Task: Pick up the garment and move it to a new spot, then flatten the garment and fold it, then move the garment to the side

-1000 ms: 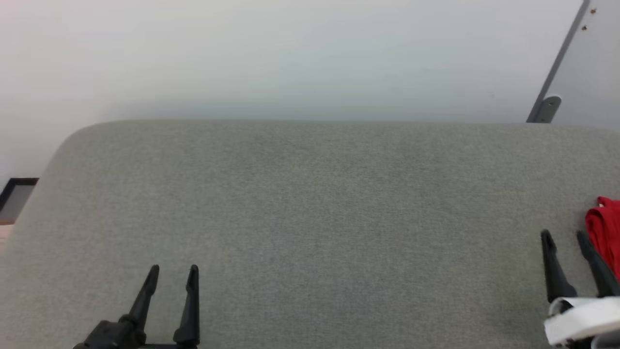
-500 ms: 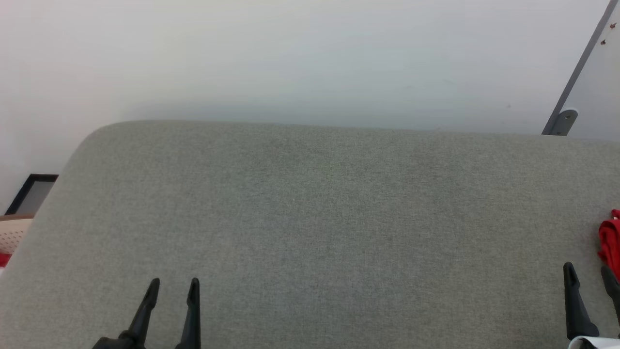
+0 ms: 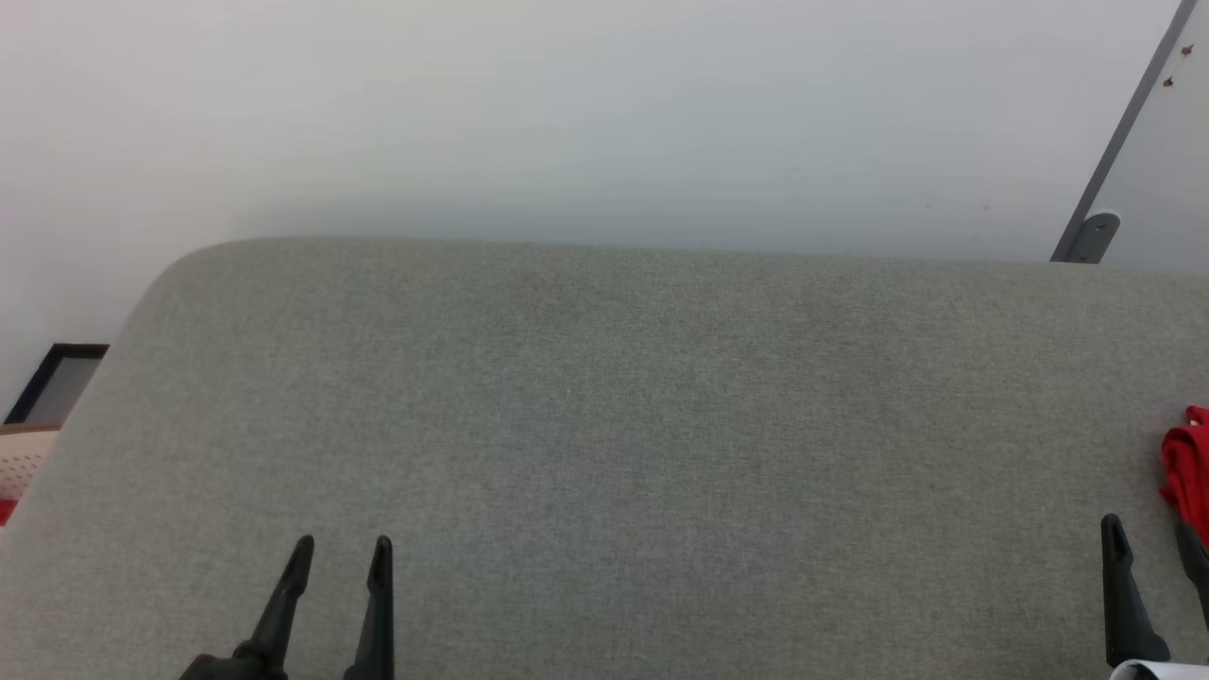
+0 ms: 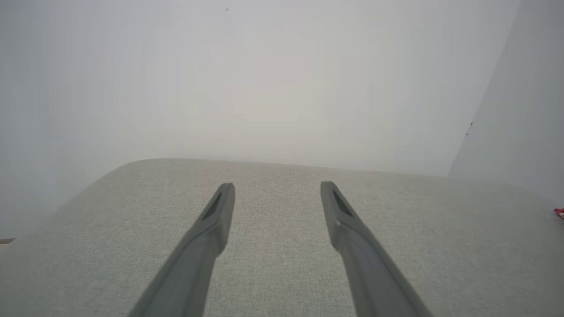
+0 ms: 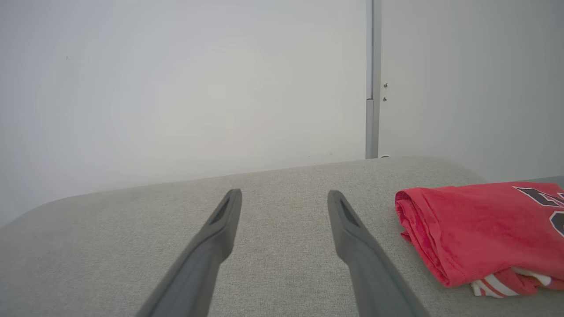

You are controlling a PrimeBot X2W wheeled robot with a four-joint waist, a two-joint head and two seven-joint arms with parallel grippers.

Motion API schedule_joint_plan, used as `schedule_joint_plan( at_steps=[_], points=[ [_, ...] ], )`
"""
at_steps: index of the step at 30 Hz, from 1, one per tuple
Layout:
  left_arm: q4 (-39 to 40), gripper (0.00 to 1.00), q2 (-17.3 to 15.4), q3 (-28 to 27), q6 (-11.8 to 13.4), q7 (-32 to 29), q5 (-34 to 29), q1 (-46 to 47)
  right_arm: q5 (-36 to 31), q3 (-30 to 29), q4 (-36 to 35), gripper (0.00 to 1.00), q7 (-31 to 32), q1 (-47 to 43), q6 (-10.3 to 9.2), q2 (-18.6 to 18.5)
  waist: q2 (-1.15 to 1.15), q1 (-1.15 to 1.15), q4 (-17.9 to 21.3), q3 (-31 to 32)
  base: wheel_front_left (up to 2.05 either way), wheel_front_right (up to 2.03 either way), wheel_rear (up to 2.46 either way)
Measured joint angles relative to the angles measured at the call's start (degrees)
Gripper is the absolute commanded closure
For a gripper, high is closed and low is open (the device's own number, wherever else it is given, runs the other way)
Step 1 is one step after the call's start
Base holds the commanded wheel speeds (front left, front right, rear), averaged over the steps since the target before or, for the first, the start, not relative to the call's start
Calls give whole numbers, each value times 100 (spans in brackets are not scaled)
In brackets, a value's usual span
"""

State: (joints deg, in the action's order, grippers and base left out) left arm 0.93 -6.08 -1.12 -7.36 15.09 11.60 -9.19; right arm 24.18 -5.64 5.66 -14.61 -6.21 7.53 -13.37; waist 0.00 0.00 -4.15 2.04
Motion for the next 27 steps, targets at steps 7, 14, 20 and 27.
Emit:
schedule_joint_plan(
  at_steps=[7, 14, 20, 27],
  points=[
    [7, 0, 8, 14, 0, 0, 105, -5, -20, 26, -48, 0, 8, -5, 0, 22, 0, 0, 26, -11, 0, 0, 0],
    [-345, 100, 88, 70, 4, -15, 187, -101, 30, 79, 268, 100, 32, -104, 0, 223, 0, 0, 37, -14, 0, 0, 0],
    [-430, 100, 86, 69, 7, -157, 851, -71, 544, 76, 330, 100, 208, -96, 0, 293, 0, 0, 55, -24, 0, 0, 0],
    [-550, 100, 78, 64, 5, -308, 1594, 76, 1168, 65, 376, 100, 388, 12, 0, 356, 0, 0, 76, -35, 0, 0, 0]
  ],
)
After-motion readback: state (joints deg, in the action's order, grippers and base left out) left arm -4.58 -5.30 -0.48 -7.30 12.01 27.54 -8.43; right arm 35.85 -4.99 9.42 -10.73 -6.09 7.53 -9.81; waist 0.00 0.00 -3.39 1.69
